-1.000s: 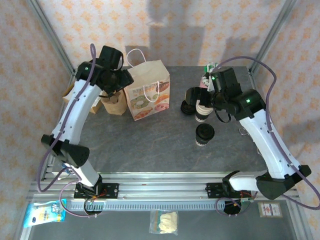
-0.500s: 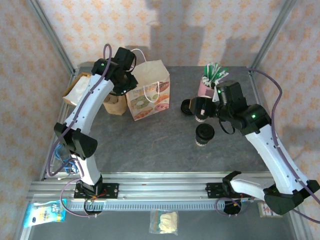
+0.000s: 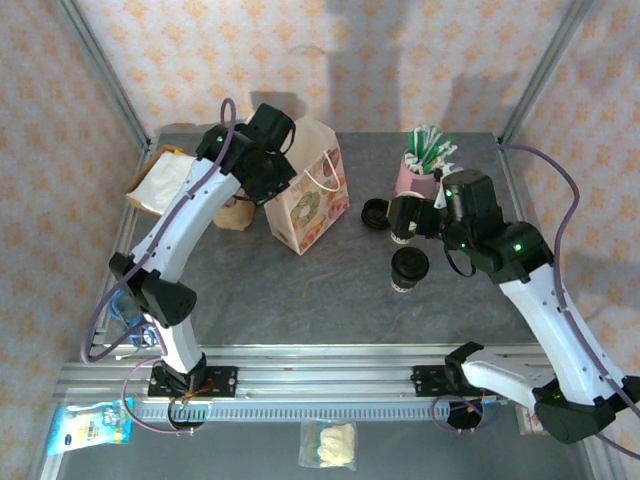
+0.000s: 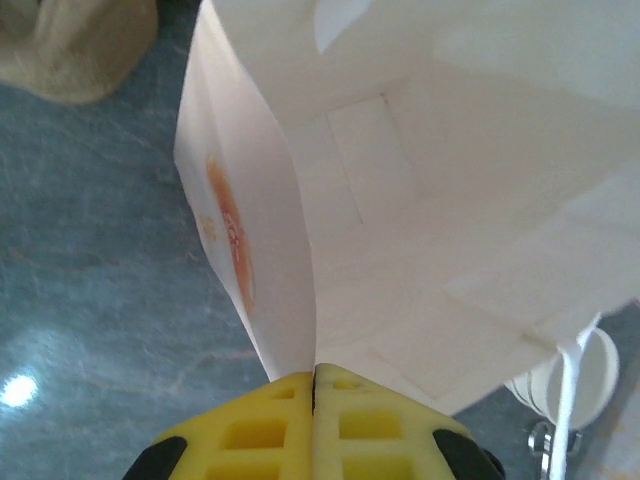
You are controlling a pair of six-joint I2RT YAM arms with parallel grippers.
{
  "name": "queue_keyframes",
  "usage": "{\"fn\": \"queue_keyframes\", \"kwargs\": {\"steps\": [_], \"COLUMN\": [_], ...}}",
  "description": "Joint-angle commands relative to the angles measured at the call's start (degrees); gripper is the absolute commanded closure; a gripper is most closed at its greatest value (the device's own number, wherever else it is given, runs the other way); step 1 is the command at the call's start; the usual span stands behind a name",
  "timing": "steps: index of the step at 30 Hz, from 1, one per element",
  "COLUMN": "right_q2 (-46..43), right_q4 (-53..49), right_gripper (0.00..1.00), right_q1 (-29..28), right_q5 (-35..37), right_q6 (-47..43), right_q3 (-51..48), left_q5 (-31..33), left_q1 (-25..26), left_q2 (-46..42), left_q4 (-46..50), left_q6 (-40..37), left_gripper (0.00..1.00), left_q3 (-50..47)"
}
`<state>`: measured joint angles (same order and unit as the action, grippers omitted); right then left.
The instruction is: Pack the takeout coffee
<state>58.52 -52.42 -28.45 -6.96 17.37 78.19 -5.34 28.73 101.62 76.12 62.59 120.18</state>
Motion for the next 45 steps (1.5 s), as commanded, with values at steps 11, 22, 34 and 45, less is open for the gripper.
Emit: {"fn": "queue_keyframes", "kwargs": {"steps": [11, 22, 34, 45], "right_q2": [1.0, 8.2, 13.5, 16.9], "right_q4": [3.3, -0.7, -9.3, -16.5], "right_gripper": [0.08, 0.09, 0.07, 0.07], "right_q1": [0.2, 0.1, 0.3, 1.1], "right_q5": [-1.6, -7.8, -6.1, -15.0], "right_q6": [6.5, 8.4, 5.0, 8.0], "right_q3": [3.7, 9.6, 20.0, 31.6], "left_q5": [3.2, 6.4, 18.3, 2.5], "left_q1": [14.7, 16.7, 16.5, 8.5], "left_q2": [-14.3, -15.4, -10.7, -1.8], "left_q4": [1.9, 1.6, 1.1, -1.8], "left_q6": [22.5, 21.9, -26.3, -55.6], "left_gripper": [1.0, 0.58, 0.32, 0.1], "left_q3": [-15.9, -14.4, 9.8, 5.2]}}
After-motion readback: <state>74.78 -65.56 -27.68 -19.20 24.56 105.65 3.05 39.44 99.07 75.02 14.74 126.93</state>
